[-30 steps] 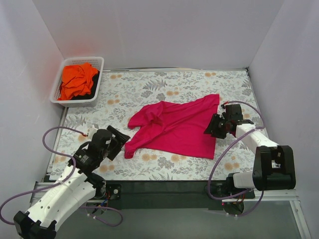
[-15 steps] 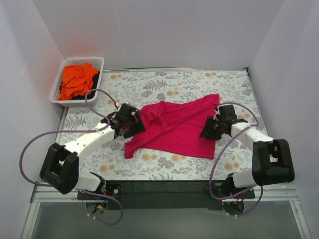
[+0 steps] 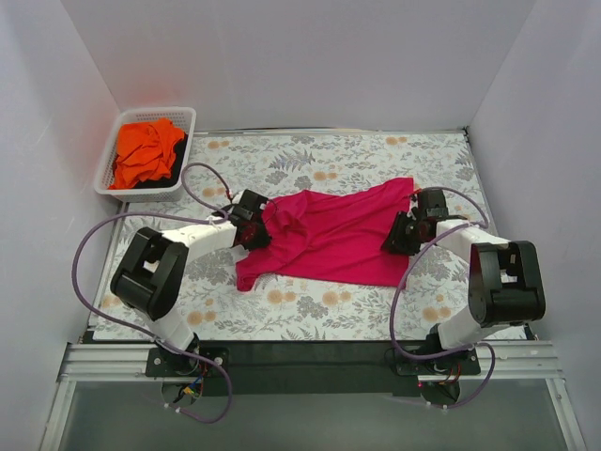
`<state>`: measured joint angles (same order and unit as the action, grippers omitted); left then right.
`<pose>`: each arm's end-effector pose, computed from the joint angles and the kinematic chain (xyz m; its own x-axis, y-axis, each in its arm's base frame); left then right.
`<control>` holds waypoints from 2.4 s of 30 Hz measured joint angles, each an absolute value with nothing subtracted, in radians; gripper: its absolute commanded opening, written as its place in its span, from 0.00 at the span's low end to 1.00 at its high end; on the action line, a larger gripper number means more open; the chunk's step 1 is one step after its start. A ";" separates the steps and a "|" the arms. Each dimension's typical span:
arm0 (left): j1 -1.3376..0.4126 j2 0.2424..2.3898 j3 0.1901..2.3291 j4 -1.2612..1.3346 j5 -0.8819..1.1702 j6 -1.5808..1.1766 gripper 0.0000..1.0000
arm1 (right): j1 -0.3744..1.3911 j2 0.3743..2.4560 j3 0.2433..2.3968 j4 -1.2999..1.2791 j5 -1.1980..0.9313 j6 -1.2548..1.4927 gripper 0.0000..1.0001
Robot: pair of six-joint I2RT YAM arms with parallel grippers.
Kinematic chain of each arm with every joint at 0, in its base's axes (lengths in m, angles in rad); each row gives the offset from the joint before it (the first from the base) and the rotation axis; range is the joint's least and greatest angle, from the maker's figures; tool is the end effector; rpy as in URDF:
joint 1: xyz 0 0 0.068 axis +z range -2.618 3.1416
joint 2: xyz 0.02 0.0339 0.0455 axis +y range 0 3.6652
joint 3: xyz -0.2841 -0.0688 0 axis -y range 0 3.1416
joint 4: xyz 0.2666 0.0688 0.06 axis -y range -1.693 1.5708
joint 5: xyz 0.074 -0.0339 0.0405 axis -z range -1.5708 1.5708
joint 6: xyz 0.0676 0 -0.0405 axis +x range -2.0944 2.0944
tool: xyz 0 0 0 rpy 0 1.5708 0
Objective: Fold and stack the t-shirts
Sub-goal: Flatten the tshirt out
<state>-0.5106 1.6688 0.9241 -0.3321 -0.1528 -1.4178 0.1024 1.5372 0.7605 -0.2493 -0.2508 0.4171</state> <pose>0.3115 -0.1627 0.1357 -0.5322 -0.8215 -0.2047 -0.6952 0.5620 -0.4482 0.3116 0.0489 0.1341 -0.8698 0.3051 -0.3878 0.1371 0.9044 0.4040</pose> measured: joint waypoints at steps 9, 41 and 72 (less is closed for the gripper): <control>-0.352 1.793 1.068 -0.286 -0.152 -1.414 0.23 | -0.065 1.644 0.895 -0.236 -0.117 0.403 0.38; -0.711 1.677 1.086 -0.505 -0.245 -1.156 0.60 | 0.152 1.237 0.705 -0.368 -0.051 0.338 0.48; -0.717 1.663 1.101 -0.572 -0.359 -1.117 0.00 | 0.120 1.210 0.660 -0.387 0.105 0.347 0.58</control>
